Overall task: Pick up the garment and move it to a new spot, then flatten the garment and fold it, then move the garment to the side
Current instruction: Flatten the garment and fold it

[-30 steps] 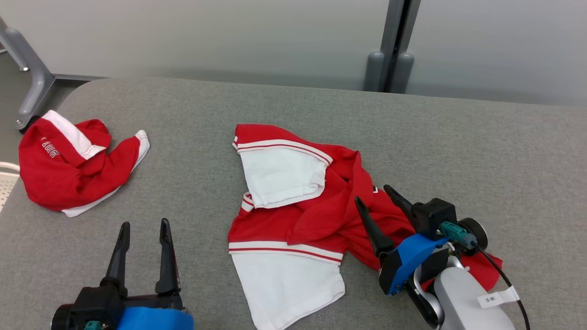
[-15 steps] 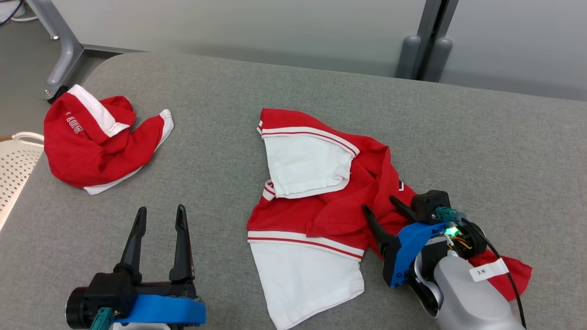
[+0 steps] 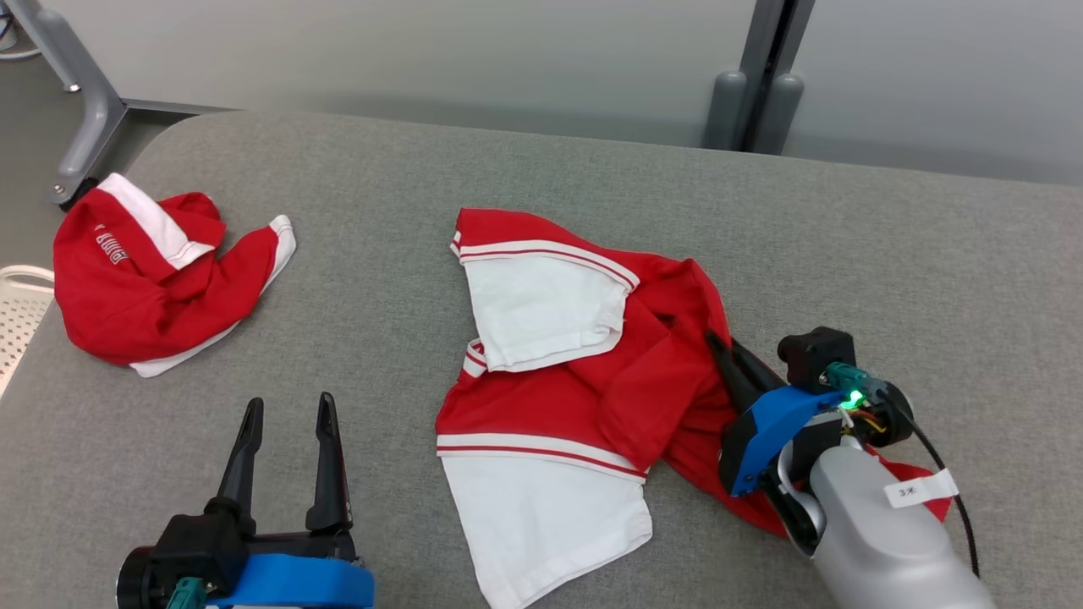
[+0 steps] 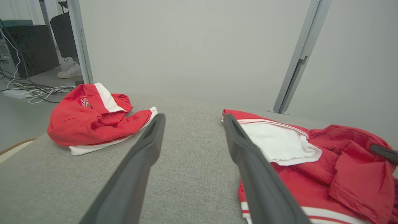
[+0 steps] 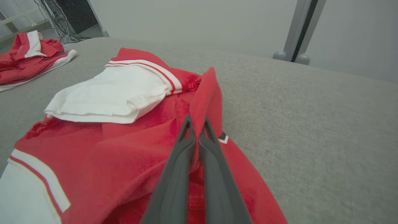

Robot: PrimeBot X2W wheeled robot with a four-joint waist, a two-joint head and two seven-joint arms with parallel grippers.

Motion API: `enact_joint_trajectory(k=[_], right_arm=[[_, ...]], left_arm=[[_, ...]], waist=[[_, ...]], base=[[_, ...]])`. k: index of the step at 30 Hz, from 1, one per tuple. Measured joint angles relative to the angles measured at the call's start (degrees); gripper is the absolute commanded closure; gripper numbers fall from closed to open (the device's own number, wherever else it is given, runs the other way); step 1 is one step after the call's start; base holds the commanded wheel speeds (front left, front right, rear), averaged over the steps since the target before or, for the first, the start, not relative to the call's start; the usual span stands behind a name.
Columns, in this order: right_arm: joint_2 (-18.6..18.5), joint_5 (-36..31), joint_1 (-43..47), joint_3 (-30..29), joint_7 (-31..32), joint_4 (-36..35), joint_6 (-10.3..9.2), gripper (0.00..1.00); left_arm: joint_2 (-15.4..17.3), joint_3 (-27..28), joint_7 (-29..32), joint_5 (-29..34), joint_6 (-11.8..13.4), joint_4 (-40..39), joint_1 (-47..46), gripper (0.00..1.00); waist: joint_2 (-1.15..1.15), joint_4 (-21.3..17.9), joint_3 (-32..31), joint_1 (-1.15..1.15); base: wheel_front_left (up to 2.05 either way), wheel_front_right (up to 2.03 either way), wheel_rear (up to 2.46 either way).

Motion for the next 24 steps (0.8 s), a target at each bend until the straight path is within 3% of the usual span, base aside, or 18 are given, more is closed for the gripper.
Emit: enact_joint_trajectory(k=[3, 7, 15, 24], right_arm=[[-2.4, -1.6, -0.5, -2.1, -0.5, -2.2, 0.0, 1.0], [-8.3, -4.0, -1.7, -3.3, 0.5, -5.7, 0.0, 1.0], [-19.3, -5.6, -8.8, 0.3, 8.5, -10.9, 0.0, 1.0], [-23.3, -6.0, -19.7, 3.2, 14.0, -7.3, 0.01, 1.0]], left_arm=[[0.0, -0.2, 0.0, -0.2, -0.1, 0.0, 0.0, 0.0], [0.0, -0.8, 0.0, -0.4, -0.3, 0.0, 0.0, 0.0], [0.0, -2.5, 0.0, -0.5, -0.5, 0.2, -1.3, 0.0], [0.0, -2.8, 0.0, -0.5, -0.9, 0.7, -2.5, 0.0]], waist=[[0.0, -1.2, -0.4, 0.0], [-0.01, -2.3, -0.7, 0.0], [-0.01, -1.5, 0.7, 0.0], [0.0, 1.1, 2.8, 0.0]], base=[[0.0, 0.0, 0.0], [0.0, 0.0, 0.0], [0.0, 0.0, 0.0], [0.0, 0.0, 0.0]])
